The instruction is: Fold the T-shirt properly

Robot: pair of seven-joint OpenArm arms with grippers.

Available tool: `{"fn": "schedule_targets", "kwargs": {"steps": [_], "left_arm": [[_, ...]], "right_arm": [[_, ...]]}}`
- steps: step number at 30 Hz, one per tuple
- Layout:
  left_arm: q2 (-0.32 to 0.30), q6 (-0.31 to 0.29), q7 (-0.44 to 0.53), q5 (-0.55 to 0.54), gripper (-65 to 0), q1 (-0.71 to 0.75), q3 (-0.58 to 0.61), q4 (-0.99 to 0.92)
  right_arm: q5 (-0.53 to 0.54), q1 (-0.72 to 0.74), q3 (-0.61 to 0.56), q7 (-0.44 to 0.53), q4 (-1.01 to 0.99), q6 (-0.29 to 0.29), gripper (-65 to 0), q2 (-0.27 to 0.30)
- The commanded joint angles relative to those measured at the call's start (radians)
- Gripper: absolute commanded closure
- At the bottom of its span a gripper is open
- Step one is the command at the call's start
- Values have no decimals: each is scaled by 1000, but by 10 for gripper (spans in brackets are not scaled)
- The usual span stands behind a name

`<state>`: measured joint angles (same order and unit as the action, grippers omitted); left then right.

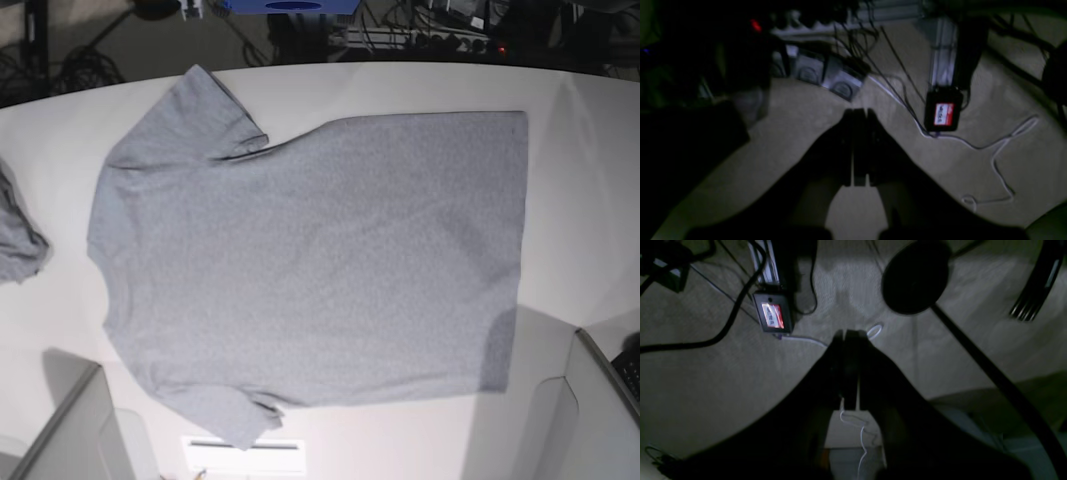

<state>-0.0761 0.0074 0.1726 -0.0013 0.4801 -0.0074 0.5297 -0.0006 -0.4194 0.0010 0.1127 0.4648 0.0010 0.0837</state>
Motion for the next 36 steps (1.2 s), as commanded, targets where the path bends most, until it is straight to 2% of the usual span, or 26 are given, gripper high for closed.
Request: {"fn": "schedule_targets", "kwargs": {"steps": [1, 5, 10, 12, 17, 20, 24, 29, 32, 36], "left_arm": [[-11, -1, 3, 2, 0, 41, 1, 34], [-35, -1, 3, 2, 0, 145, -1, 183], [-50, -1, 3, 2, 0, 263, -3, 350], [-77, -1, 3, 1, 0, 323, -3, 438], [-89, -1, 3, 1, 0, 461, -3, 679], [-90, 1, 3, -1, 0, 535, -4, 808], [-87, 1, 3, 1, 0, 628, -121, 966], [-41, 1, 3, 1, 0, 711, -273, 1160], [-38, 1, 3, 1, 0, 739, -329, 1259], [0, 1, 5, 1, 0, 737, -359, 1346]], "right_arm": [[3, -37, 4, -3, 35, 0, 0, 11], [3, -131, 24, -92, 193, 0, 0, 14], [3, -237, 184, -135, 407, 0, 0, 4], [3, -281, 221, -155, 501, 0, 0, 3], [3, -378, 285, -226, 730, 0, 0, 1], [3, -422, 351, -267, 868, 0, 0, -38], [3, -461, 434, -296, 1043, 1, 0, -78], [3, -479, 492, -296, 1188, 1, 0, -100], [3, -467, 500, -296, 1265, 1, 0, -100], [3, -419, 500, -296, 1340, 1, 0, -103]]}}
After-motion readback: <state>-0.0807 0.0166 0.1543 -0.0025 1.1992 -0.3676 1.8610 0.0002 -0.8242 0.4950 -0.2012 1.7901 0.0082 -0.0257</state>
